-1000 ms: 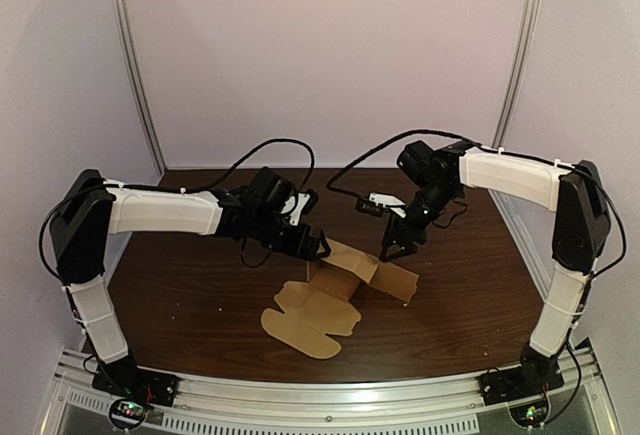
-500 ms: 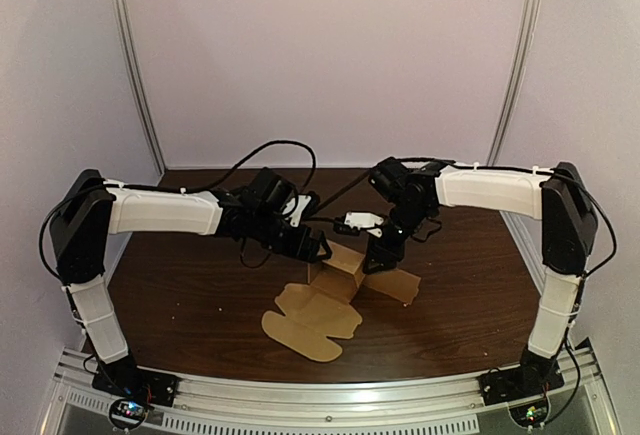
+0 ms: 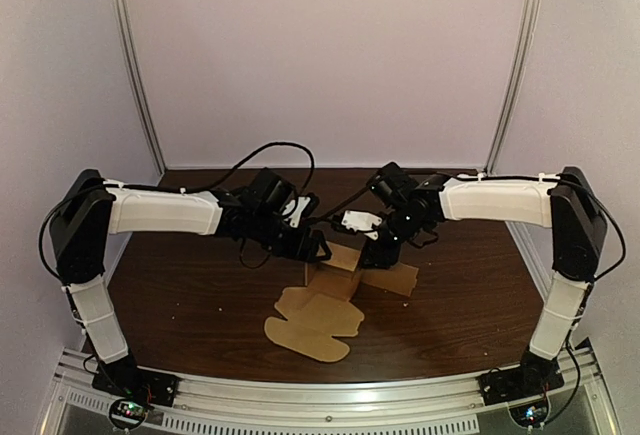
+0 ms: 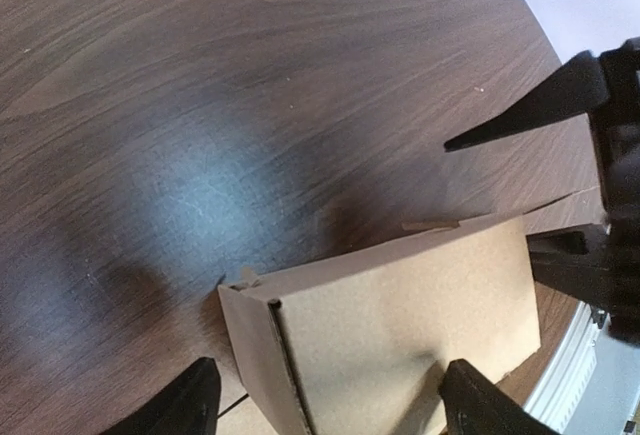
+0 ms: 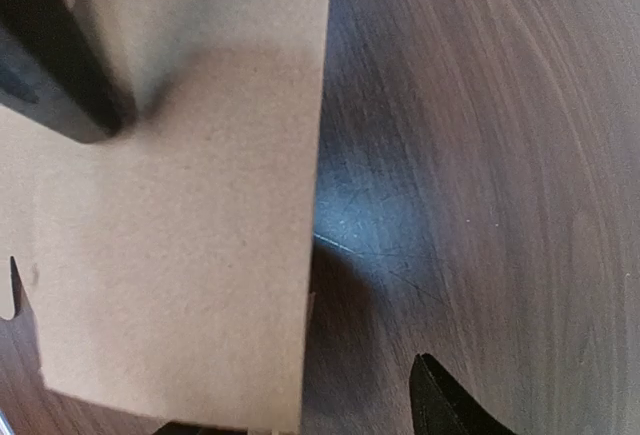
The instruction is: Fold the paper box
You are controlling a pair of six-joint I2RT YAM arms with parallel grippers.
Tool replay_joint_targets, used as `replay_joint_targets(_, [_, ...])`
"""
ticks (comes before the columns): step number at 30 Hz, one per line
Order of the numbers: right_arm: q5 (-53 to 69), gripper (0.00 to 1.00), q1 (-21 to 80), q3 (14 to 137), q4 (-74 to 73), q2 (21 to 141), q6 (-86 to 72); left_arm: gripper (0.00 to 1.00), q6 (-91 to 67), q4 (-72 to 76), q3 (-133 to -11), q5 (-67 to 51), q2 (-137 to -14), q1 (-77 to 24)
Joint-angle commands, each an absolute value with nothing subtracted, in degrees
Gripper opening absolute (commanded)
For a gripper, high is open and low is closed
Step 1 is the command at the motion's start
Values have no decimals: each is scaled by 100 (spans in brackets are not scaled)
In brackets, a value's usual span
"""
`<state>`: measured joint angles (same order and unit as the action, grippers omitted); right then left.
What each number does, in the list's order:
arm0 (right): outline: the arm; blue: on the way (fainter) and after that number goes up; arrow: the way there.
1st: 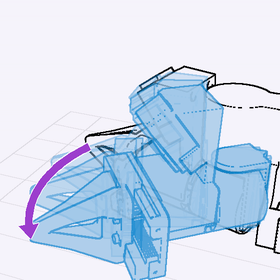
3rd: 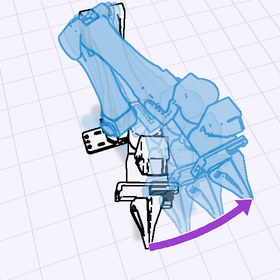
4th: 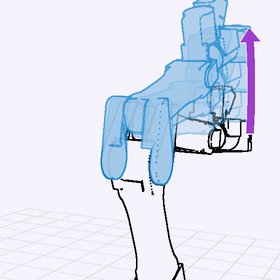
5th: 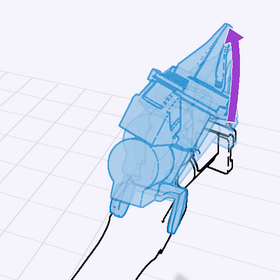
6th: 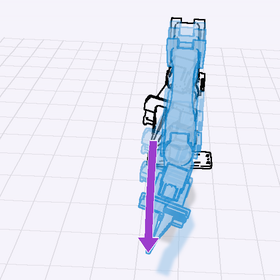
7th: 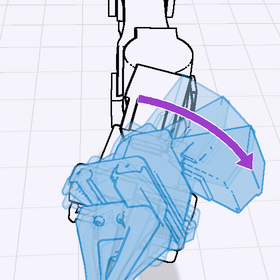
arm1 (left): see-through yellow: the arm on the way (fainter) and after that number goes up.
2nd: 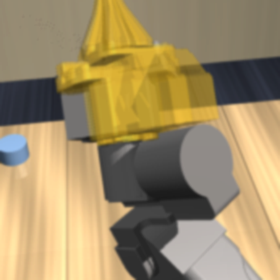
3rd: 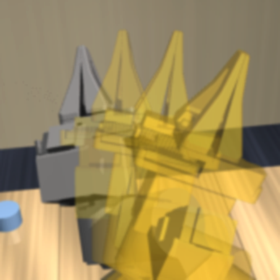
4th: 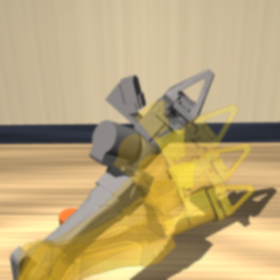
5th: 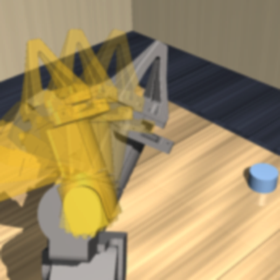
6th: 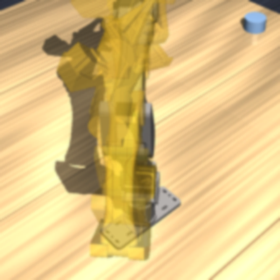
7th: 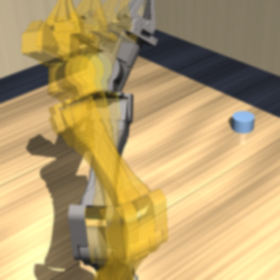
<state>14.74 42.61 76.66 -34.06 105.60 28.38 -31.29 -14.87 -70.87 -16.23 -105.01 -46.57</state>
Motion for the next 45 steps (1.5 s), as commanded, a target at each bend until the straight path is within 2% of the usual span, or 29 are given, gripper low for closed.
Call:
replay_joint_targets(1, [1537,55,4209,7611,-3718,9933,2956,79,-3276,-1680,-6950,-1380,-10271,-4680])
replay_joint_targets(6, [2289,56,3876,7656,-4855,9543,3630,78,-3333,-1777,-6831,-1161,-10087,-4685])
replay_joint_targets(10, [2663,56,3151,7695,-5298,9423,3880,78,-3419,-1790,-6776,-1098,-10081,-4685])
replay_joint_targets(15, [2079,56,2538,7548,-4774,9642,3704,78,-3470,-1760,-6733,-1116,-10056,-4683])
replay_joint_targets(17, [1968,56,2523,7484,-4714,9857,3731,77,-3494,-1758,-6739,-1104,-10055,-4685])
replay_joint_targets(20, [2420,56,2578,7441,-4877,10056,3754,77,-3598,-1734,-6760,-1078,-10053,-4685])
replay_joint_targets(26, [2779,58,3079,7391,-5390,10104,4079,77,-3890,-1464,-6683,-1087,-10038,-4691])
replay_joint_targets(27, [2865,59,3138,7403,-5457,10107,4094,77,-3940,-1407,-6661,-1113,-10046,-4693])
replay_joint_targets(29, [2995,70,3258,7461,-5530,10142,4054,77,-4015,-1304,-6638,-1181,-10075,-4706])
replay_joint_targets(30, [3057,90,3322,7486,-5536,10161,3996,77,-4040,-1266,-6636,-1198,-10098,-4717])
replay_joint_targets(31, [3119,98,3389,7508,-5495,10175,3927,77,-4065,-1239,-6636,-1215,-10117,-4738])
replay_joint_targets(38, [3324,100,3934,7593,-5027,10488,3360,77,-4211,-1056,-6636,-1352,-10248,-4833])
replay_joint_targets(45, [3146,100,3776,7502,-5162,10143,3271,76,-4074,-1170,-6655,-1339,-10149,-4843])
